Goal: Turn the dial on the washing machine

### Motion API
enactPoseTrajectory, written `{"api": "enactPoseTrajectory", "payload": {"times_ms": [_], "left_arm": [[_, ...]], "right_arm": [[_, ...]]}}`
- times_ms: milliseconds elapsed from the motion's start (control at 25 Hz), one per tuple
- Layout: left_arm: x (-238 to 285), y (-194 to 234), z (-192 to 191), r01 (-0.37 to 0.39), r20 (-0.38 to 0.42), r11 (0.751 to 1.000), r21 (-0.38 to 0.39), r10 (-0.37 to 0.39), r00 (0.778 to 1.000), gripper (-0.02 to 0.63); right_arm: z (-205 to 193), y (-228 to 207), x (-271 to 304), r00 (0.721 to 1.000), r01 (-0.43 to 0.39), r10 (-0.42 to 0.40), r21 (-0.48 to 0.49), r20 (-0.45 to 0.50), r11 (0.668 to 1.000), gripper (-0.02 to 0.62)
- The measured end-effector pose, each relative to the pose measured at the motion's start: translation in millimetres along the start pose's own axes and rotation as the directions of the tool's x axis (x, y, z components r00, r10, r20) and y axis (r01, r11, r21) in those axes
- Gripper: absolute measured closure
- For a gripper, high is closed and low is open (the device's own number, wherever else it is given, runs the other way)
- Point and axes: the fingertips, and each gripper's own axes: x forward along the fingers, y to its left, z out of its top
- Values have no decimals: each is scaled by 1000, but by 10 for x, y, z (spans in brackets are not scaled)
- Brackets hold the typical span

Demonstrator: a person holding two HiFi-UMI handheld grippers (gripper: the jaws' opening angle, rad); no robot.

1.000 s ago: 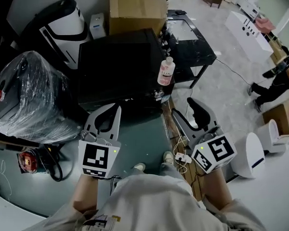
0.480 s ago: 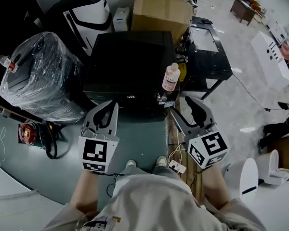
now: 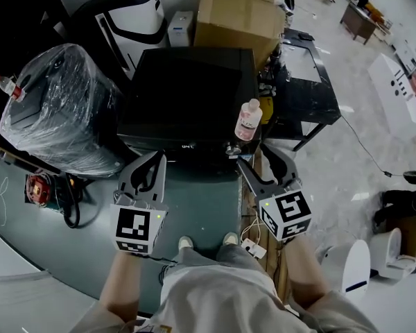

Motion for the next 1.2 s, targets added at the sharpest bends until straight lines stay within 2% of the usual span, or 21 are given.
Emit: {"api": "enactPoseTrajectory", "payload": {"times_ms": [280,760,1040,1200], "left_arm": [[224,-48,-303,5,8,1000,17,-5,1000,586],[522,-139,-990,44,-1,999,12,-44,999,586],[677,-119,-1405,53,-13,999,-3,-53,999,586],[769,-101,-1609,60,-19,998,-6,-60,998,586]], "right_arm": [[-322,-95,300,999,36,-36,12,-1,999,344],[-1167,-172,765,994,101,-101,-12,-47,995,342],[-1575,-216,1066,988,128,-134,-83,-80,988,341],[-1789,-225,1260,978,139,-166,-201,-125,970,338]]}}
